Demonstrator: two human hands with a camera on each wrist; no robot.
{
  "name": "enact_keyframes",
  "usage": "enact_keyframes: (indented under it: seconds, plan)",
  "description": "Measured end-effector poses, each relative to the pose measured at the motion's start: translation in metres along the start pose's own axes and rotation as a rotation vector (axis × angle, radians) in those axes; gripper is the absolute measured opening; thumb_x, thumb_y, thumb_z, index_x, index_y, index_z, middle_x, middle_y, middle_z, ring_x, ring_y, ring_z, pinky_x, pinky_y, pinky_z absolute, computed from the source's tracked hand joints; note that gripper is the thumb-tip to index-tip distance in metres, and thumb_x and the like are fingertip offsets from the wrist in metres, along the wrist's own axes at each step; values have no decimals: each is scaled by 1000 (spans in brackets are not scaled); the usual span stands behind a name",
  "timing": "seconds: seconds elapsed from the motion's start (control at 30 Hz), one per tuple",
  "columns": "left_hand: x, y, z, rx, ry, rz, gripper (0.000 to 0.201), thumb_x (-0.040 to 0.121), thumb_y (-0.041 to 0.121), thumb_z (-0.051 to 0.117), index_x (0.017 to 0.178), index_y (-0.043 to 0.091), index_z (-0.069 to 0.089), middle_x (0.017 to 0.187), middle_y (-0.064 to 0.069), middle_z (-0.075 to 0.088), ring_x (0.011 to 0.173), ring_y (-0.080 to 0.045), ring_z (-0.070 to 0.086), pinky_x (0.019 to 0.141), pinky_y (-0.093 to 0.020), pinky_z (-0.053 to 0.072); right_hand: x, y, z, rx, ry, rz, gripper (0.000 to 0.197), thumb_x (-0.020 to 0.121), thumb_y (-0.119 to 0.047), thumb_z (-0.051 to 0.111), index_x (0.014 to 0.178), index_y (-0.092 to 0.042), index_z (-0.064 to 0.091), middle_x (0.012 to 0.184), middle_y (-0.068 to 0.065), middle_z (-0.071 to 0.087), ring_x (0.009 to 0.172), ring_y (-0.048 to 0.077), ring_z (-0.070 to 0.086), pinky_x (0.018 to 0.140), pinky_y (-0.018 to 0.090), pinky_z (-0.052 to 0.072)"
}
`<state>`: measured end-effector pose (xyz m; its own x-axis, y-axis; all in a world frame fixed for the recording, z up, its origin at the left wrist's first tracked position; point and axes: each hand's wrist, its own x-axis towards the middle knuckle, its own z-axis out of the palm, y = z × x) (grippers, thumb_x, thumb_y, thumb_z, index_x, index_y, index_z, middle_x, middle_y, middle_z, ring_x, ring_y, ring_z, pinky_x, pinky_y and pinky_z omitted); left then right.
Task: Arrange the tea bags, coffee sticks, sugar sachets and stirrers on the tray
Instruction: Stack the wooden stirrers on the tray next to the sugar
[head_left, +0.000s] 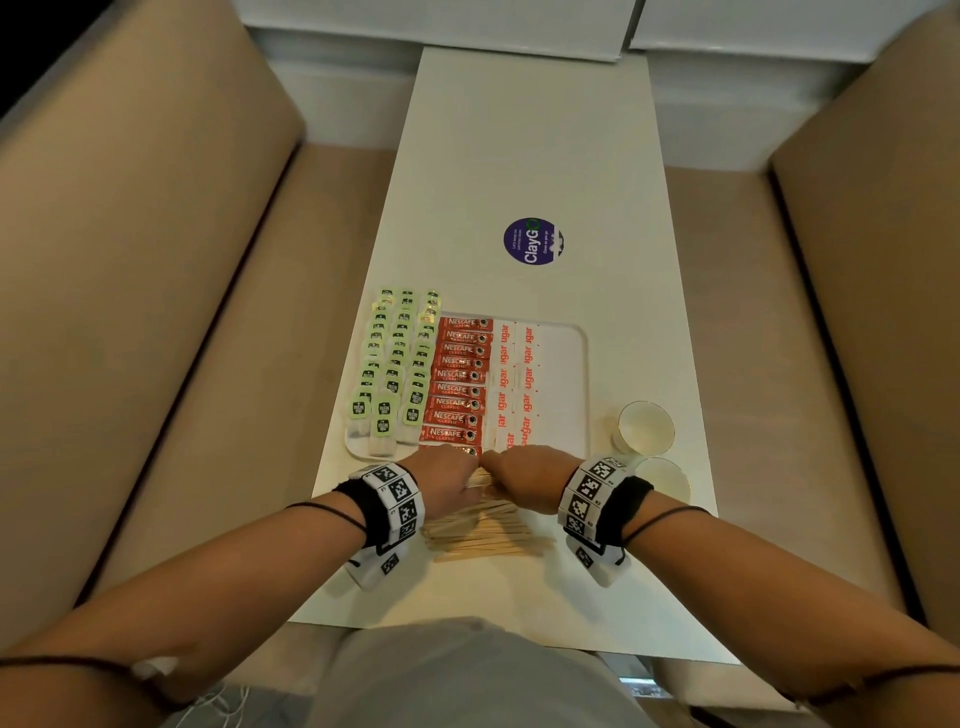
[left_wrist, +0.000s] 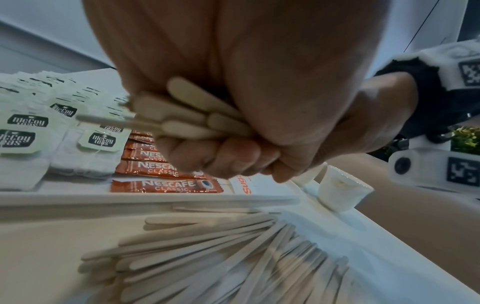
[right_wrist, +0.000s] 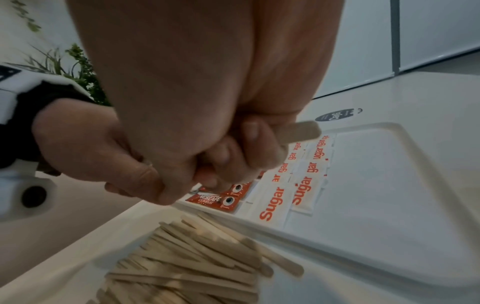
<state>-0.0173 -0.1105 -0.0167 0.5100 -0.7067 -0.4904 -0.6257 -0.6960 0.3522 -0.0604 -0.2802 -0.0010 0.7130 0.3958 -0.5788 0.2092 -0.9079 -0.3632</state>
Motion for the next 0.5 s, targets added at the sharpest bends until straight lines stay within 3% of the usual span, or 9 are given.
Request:
enact_keyframes:
  seconds: [0.17, 0.27, 0.33, 0.43, 0.5]
  plan:
    - [-1, 1, -2, -61, 12, -37, 32, 95, 37, 56, 118, 16, 60, 110, -9, 68, 99, -28, 65, 78, -33, 50, 0, 0, 0, -29, 57, -41, 31, 104, -34, 50, 129, -15, 49, 107, 10, 70, 95, 30, 67, 84, 42, 55]
    - [-3, -1, -8, -112, 4, -64, 30, 97, 39, 52, 112, 14, 61, 101, -8, 68, 92, -27, 65, 75, -32, 49, -9, 5, -15, 62, 129, -97, 38, 100, -39, 57, 133, -19, 52, 111, 4, 70, 97, 23, 64, 84, 34, 50]
    - [-4, -4, -13, -176, 5, -89, 31, 96, 45, 46, 105, 19, 62, 92, -4, 67, 84, -24, 66, 73, -38, 55, -14, 11, -28, 111, 202, -83, 42, 99, -48, 57, 131, -22, 57, 110, -1, 71, 95, 18, 64, 84, 34, 52]
    - [-4, -7, -18, -273, 40, -115, 29, 94, 49, 42, 94, 24, 59, 82, -2, 64, 70, -21, 63, 68, -44, 58, -18, 24, -43, 211, 338, -15, 44, 100, -57, 46, 122, -23, 64, 103, -2, 74, 88, 15, 66, 81, 35, 53]
    - [-5, -3, -26, -319, 85, -134, 25, 96, 43, 47, 97, 22, 60, 82, -3, 64, 68, -19, 61, 64, -38, 55, -19, 30, -48, 357, 426, 17, 49, 100, -63, 36, 108, -25, 66, 94, -2, 72, 82, 14, 64, 75, 34, 51]
